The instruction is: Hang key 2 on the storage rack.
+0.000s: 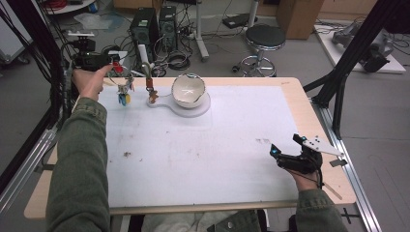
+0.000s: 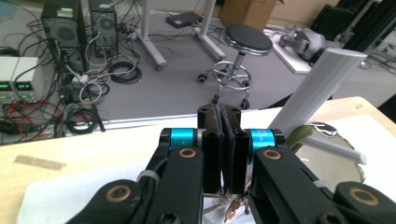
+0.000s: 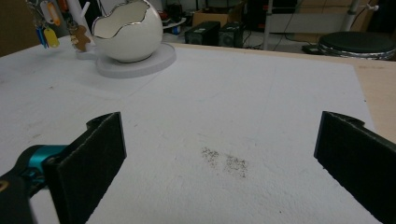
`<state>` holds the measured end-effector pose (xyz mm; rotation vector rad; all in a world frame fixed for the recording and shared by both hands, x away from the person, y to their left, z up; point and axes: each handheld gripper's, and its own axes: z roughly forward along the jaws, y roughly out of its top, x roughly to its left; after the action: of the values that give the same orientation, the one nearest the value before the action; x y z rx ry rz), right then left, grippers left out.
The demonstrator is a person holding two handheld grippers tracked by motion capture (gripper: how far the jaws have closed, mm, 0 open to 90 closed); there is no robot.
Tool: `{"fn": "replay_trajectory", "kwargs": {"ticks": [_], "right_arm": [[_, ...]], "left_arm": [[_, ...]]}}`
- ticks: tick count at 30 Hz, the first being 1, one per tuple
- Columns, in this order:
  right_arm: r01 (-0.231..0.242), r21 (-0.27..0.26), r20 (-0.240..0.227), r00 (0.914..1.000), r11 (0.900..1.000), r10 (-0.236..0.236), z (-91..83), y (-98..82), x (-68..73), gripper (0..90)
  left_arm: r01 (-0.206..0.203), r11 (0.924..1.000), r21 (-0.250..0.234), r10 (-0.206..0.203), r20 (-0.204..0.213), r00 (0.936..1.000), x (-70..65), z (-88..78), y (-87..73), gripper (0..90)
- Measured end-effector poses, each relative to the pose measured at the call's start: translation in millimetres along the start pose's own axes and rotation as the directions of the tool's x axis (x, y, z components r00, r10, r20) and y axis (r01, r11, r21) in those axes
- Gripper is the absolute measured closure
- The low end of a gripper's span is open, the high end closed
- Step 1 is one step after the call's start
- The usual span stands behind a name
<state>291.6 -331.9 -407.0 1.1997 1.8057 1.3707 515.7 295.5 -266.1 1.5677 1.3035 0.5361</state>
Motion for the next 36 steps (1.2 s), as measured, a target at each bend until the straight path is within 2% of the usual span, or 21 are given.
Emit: {"fn": "replay_trajectory", "kwargs": {"ticks": [4, 8, 10, 14, 18, 21, 22, 23, 24, 25, 26, 29, 31, 32, 33, 35, 36], "right_arm": [[0.001, 0.001, -0.003, 1.0, 1.0, -0.001, 0.5, 0.1, 0.3, 1.3], [-0.001, -0.003, -0.004, 1.0, 1.0, 0.001, 0.2, -0.1, -0.6, 1.3], [-0.004, -0.004, -0.007, 1.0, 1.0, 0.004, -0.4, -0.3, -0.6, 1.3], [-0.005, -0.008, -0.016, 0.9999, 1.0, 0.005, -0.3, -0.1, -1.7, 1.3], [-0.004, -0.01, -0.019, 0.9998, 1.0, 0.004, 0.1, -0.1, -2.0, 1.3], [-0.005, -0.011, -0.018, 0.9998, 1.0, 0.005, 0.1, 0.0, -2.0, 1.3], [-0.005, -0.011, -0.018, 0.9998, 1.0, 0.005, 0.0, 0.1, -1.8, 1.3], [-0.006, -0.012, -0.017, 0.9998, 1.0, 0.006, -0.3, 0.0, -1.5, 1.3], [-0.009, -0.012, -0.016, 0.9998, 1.0, 0.009, -0.7, -0.2, -1.6, 1.3], [-0.012, -0.013, -0.013, 0.9998, 1.0, 0.012, -1.0, -0.2, -1.9, 1.3], [-0.014, -0.015, -0.014, 0.9998, 1.0, 0.013, -1.2, -0.1, -2.2, 1.3], [-0.011, -0.012, -0.015, 0.9998, 1.0, 0.011, -0.6, 0.0, -2.3, 1.3], [-0.011, -0.012, -0.019, 0.9998, 1.0, 0.01, 0.1, 0.2, -1.6, 1.3], [-0.009, -0.01, -0.018, 0.9998, 1.0, 0.009, 0.2, 0.3, -1.5, 1.3], [-0.008, -0.011, -0.018, 0.9998, 1.0, 0.008, 0.4, 0.4, -1.5, 1.3], [-0.009, -0.013, -0.017, 0.9998, 1.0, 0.009, 0.8, 0.5, -2.1, 1.3], [-0.011, -0.013, -0.016, 0.9998, 1.0, 0.011, 1.0, 0.6, -2.2, 1.3]], "left_arm": [[-0.01, 0.9999, -0.004, 0.01, 0.012, 0.9999, -5.4, 9.2, 2.9, 87.4], [-0.007, 0.9998, 0.016, 0.007, -0.017, 0.9998, -4.2, 19.2, 4.7, 87.4], [0.005, 0.9999, 0.011, -0.005, -0.009, 0.9999, -3.7, 23.2, 5.4, 87.5], [0.06, 0.9982, 0.004, -0.06, 0.002, 0.9982, -1.8, 34.5, 5.9, 87.4], [0.06, 0.9978, 0.028, -0.06, 0.015, 0.9981, -6.0, 46.0, 1.6, 87.4], [0.06, 0.9968, 0.054, -0.06, 0.004, 0.9982, -9.6, 52.7, -1.8, 86.9], [0.058, 0.9953, 0.077, -0.057, -0.012, 0.9983, -11.0, 55.1, -3.1, 85.8], [0.057, 0.994, 0.093, -0.055, -0.02, 0.9983, -11.7, 56.6, -3.8, 81.4], [0.067, 0.9925, 0.103, -0.065, -0.021, 0.9977, -11.2, 57.4, -4.3, 72.3], [0.085, 0.9902, 0.111, -0.084, -0.015, 0.9964, -10.1, 57.8, -4.6, 63.3], [0.118, 0.9852, 0.124, -0.119, 0.003, 0.9929, -7.3, 58.1, -5.4, 58.0], [0.151, 0.9776, 0.146, -0.16, 0.048, 0.986, -1.7, 58.1, -8.8, 46.0], [0.136, 0.9789, 0.153, -0.151, 0.093, 0.9841, 1.2, 56.2, -13.6, 45.6], [0.127, 0.9817, 0.142, -0.14, 0.089, 0.9861, 1.6, 54.3, -16.4, 45.2], [0.127, 0.9826, 0.136, -0.137, 0.07, 0.9881, 1.6, 53.0, -18.9, 40.8], [0.121, 0.9825, 0.141, -0.125, 0.019, 0.9919, 3.1, 49.4, -23.5, 32.0], [0.127, 0.9823, 0.138, -0.127, -0.008, 0.9919, 3.9, 47.8, -25.1, 26.9]]}}
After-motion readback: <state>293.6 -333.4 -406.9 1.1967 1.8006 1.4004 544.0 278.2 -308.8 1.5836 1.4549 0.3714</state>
